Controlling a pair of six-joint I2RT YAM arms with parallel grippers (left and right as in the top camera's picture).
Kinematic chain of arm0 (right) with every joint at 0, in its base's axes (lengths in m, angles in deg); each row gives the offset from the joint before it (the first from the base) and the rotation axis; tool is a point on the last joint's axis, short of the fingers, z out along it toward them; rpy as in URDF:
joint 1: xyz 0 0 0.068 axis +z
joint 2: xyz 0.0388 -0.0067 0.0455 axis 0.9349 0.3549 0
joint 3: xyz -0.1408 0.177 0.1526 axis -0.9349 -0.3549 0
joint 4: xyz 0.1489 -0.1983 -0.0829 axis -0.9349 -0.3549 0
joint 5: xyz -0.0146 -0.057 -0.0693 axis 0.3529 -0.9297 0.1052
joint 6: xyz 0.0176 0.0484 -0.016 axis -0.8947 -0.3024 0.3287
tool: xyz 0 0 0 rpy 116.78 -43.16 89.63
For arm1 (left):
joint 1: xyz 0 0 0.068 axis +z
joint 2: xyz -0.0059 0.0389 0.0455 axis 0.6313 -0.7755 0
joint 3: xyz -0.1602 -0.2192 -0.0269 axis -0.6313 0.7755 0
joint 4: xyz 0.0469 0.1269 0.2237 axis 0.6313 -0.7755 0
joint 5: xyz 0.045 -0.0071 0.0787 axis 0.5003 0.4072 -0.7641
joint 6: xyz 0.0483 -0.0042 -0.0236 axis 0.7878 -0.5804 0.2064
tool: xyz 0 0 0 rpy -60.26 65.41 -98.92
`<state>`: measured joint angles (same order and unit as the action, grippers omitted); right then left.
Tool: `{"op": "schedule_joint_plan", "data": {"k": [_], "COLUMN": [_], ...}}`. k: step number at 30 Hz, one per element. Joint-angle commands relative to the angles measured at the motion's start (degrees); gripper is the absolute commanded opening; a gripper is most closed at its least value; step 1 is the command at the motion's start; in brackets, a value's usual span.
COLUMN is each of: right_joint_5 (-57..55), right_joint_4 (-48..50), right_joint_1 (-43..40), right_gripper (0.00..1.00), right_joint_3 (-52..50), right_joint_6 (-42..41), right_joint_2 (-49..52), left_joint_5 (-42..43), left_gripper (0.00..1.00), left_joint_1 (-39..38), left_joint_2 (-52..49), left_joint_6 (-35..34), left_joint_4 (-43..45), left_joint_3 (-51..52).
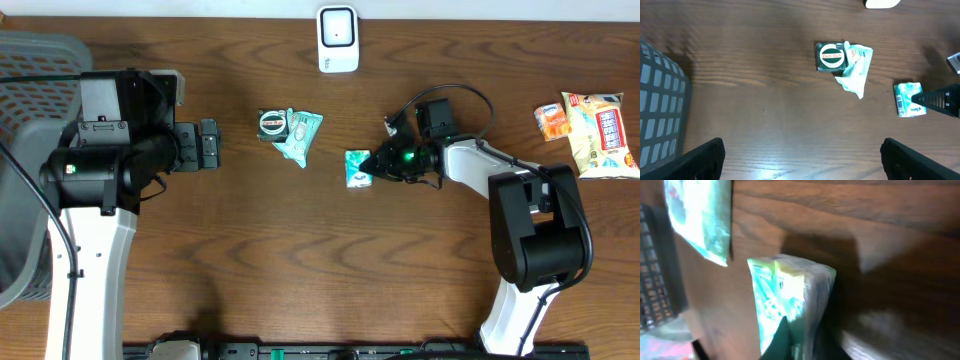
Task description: Scan the item barcode
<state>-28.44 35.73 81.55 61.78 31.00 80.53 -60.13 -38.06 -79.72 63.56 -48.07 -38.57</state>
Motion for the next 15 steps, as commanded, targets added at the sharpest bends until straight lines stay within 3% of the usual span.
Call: {"op": "schedule_joint_plan", "data": {"k": [1, 15], "right_joint_5": [7.0, 35.3], "right_joint_4": [1.1, 13.5], "right_joint_1": [-0.3, -0.3], "right_gripper": [0.01, 0.01], "right_joint_3": [-0.8, -0.8], "right_joint_6": [2.6, 4.8], "right_joint_2": [0.2, -1.8], "left_joint_5": [-0.3, -0.3], "left_gripper": [0.98, 0.98], "left_joint_1": [0.3, 0.3], "left_joint_2": [-0.2, -0.2], "left_joint_6": [0.6, 0.6], "left_joint_4": [-0.1, -0.1], "left_joint_3": [-0.4, -0.4]}}
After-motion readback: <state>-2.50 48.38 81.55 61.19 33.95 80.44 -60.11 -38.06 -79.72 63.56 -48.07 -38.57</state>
